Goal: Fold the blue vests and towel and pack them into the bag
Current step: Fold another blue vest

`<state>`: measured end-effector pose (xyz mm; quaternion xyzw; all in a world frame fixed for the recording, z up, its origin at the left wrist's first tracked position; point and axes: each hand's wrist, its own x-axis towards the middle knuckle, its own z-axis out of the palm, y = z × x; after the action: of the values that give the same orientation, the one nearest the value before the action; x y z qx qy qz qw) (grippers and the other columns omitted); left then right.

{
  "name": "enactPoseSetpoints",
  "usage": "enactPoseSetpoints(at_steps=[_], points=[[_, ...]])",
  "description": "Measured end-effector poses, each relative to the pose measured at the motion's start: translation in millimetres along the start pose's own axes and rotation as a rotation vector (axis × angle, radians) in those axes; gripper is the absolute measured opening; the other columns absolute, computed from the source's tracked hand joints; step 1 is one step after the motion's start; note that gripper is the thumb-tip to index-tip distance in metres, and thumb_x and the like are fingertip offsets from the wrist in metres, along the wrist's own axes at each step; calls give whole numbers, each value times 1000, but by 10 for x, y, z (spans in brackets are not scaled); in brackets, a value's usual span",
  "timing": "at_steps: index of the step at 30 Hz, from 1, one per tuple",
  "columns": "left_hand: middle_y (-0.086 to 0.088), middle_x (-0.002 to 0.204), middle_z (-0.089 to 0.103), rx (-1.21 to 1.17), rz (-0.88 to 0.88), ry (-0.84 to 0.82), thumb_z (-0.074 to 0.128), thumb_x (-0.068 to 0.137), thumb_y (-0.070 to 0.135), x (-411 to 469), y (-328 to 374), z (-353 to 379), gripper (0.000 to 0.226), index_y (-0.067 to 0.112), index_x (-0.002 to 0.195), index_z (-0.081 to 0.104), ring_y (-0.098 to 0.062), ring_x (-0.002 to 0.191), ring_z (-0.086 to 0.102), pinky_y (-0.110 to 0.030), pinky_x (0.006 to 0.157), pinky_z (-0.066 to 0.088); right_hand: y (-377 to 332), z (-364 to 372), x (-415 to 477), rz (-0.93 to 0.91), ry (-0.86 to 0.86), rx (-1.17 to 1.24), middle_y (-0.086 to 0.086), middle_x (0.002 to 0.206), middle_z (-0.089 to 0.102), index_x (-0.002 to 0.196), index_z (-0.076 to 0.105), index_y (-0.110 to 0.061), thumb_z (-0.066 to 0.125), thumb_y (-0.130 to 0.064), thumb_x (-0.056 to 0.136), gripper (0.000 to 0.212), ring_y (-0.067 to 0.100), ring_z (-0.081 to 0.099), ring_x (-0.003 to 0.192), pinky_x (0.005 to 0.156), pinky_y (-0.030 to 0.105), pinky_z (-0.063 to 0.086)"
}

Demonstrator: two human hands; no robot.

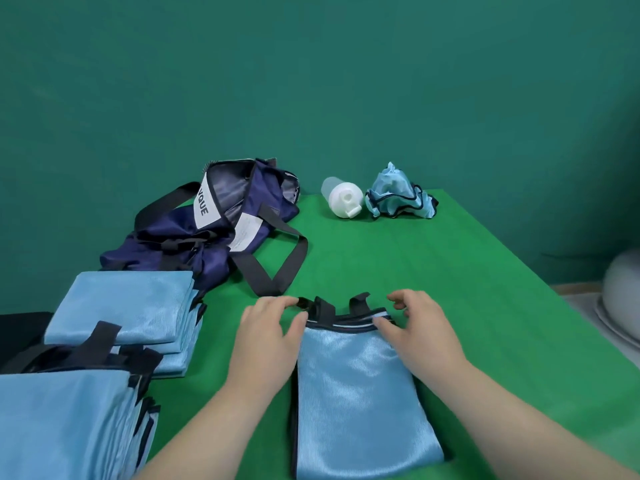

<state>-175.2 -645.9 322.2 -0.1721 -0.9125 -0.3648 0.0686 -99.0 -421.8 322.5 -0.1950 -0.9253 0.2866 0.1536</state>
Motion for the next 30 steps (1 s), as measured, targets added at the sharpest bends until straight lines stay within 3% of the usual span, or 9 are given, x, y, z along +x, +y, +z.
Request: enactPoseSetpoints(at_steps=[2,5,7,8,11,14,21,27,30], points=[[26,111,51,-22,130,40,50,97,44,-177,26,-45,26,32,115,63,2,110,42,-20,96,36,10,-28,-135,-104,72,-43,-15,102,52,112,63,-23,72,-43,87,33,11,52,104,94,32,45],[29,105,52,44,383,-85,44,92,53,-390,46,-38,29,36,104,64,7,108,44,-19,94,37,9,-7,-302,-272,50,-113,-15,96,56,97,65,-27,60,-48,88,24,12,52,97,90,36,46],[23,118,56,179,537,-196,47,91,56,-385,-17,49,33,37,112,63,-1,119,46,-29,103,38,2,33,-332,-344,-71,-179,-15,109,60,107,68,-28,45,-59,87,43,12,52,109,99,36,41],[19,133,53,259,565,-266,45,90,59,-352,-37,82,40,37,121,60,-5,132,40,-33,113,31,1,50,-322,-363,-138,-220,-14,122,58,117,66,-29,38,-63,85,54,12,49,121,107,35,34],[13,165,9,440,516,-418,37,91,68,-216,-66,121,67,37,151,32,-10,153,-2,-38,122,-5,27,70,-269,-383,-280,-318,-12,155,36,143,49,-30,27,-69,84,74,11,21,148,122,35,8],[18,163,-16,496,458,-504,34,91,72,-120,-115,146,79,36,157,11,-5,148,-24,-46,123,-9,82,107,-251,-399,-331,-369,-12,166,13,155,29,-30,29,-66,91,74,9,-1,153,124,36,-4],[22,160,-26,492,427,-574,33,83,82,22,-229,212,95,38,157,-7,-3,145,-29,-44,123,-8,109,158,-180,-400,-416,-468,-9,165,-17,160,-1,-26,29,-61,100,76,9,-19,151,123,38,-10],[19,159,-30,515,433,-574,28,77,87,52,-260,242,102,36,156,-12,-4,146,-29,-43,124,-9,147,194,-124,-405,-444,-479,-9,164,-22,160,-6,-26,26,-66,95,82,8,-23,150,124,41,-9],[17,159,-31,518,431,-569,30,83,83,36,-241,209,97,35,157,-9,-7,143,-36,-45,123,-8,170,146,-89,-365,-488,-346,-15,162,-20,160,0,-29,37,-62,98,79,4,-23,148,124,39,-9]])
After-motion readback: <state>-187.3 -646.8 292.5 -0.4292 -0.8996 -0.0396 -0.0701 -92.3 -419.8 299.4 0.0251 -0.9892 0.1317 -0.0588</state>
